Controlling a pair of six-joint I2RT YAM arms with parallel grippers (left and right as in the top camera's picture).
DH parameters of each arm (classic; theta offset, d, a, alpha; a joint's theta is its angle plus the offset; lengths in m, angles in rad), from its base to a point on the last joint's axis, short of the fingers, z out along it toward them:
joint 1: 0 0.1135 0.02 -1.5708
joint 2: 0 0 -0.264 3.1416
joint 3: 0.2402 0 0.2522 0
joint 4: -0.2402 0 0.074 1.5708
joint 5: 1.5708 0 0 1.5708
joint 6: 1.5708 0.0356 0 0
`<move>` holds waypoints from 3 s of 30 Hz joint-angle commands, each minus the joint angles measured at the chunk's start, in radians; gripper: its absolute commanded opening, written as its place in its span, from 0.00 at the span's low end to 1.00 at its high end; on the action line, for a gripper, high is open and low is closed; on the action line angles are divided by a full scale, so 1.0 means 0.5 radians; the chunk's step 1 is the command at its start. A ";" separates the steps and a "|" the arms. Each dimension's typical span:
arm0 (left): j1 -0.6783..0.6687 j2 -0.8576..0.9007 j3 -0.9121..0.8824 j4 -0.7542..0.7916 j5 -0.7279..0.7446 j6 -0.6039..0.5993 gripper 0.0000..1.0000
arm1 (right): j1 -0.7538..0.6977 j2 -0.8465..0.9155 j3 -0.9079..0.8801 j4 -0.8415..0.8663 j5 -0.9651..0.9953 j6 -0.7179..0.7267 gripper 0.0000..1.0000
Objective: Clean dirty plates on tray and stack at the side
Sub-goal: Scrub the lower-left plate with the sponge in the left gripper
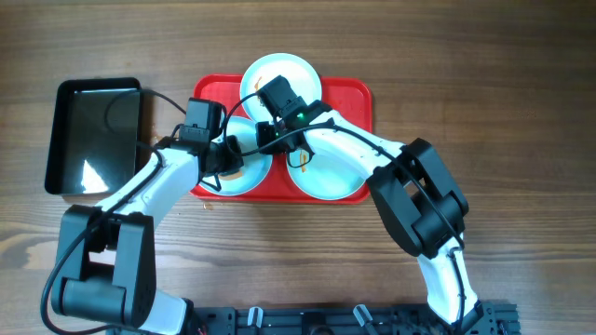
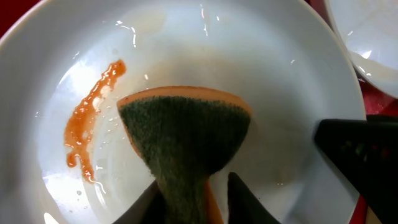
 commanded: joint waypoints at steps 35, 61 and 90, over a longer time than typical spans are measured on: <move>-0.004 0.078 0.002 0.111 0.210 0.013 0.04 | 0.008 0.056 -0.028 -0.024 0.037 -0.001 0.20; 0.017 0.015 0.007 0.045 -1.338 0.267 0.04 | 0.008 0.056 -0.028 -0.051 0.038 -0.004 0.20; -0.014 0.164 0.001 0.330 -0.255 0.267 0.04 | 0.008 0.056 -0.027 -0.056 0.007 -0.007 0.20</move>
